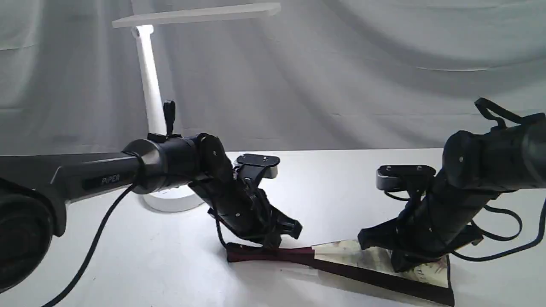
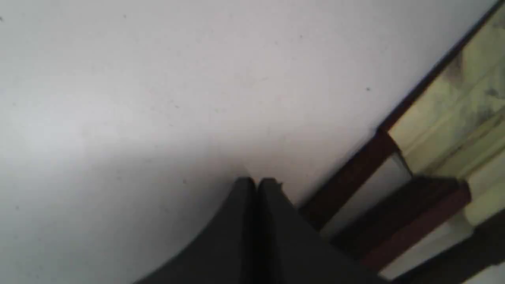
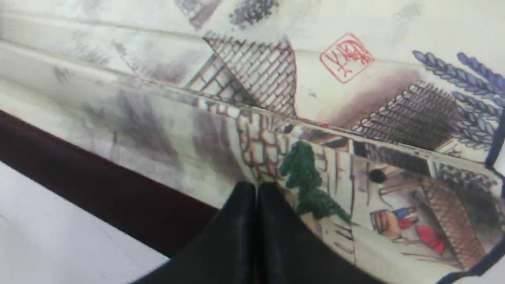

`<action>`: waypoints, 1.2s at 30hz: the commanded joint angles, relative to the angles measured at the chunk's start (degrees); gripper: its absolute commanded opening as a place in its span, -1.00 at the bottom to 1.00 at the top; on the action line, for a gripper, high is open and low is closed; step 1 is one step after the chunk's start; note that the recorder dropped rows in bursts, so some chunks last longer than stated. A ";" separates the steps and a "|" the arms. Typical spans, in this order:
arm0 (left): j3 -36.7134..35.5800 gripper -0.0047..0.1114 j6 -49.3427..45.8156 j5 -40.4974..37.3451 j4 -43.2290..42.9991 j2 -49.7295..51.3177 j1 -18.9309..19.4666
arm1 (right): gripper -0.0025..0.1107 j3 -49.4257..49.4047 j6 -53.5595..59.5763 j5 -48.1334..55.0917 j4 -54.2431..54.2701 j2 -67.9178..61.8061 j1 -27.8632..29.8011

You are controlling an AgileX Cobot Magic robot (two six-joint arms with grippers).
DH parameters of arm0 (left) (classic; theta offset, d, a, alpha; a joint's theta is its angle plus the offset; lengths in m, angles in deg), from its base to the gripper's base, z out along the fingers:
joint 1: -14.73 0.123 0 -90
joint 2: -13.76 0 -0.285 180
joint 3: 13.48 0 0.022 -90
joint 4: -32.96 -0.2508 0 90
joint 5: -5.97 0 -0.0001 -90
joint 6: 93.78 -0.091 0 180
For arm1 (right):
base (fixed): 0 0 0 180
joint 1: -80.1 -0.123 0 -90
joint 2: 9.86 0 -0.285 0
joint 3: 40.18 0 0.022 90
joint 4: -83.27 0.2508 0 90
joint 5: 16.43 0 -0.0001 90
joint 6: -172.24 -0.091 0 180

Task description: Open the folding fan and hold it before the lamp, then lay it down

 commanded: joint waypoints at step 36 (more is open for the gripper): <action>0.04 -0.92 0.36 -19.64 4.59 -1.41 -0.08 | -0.96 1.98 1.37 1.91 -8.00 -4.04 0.12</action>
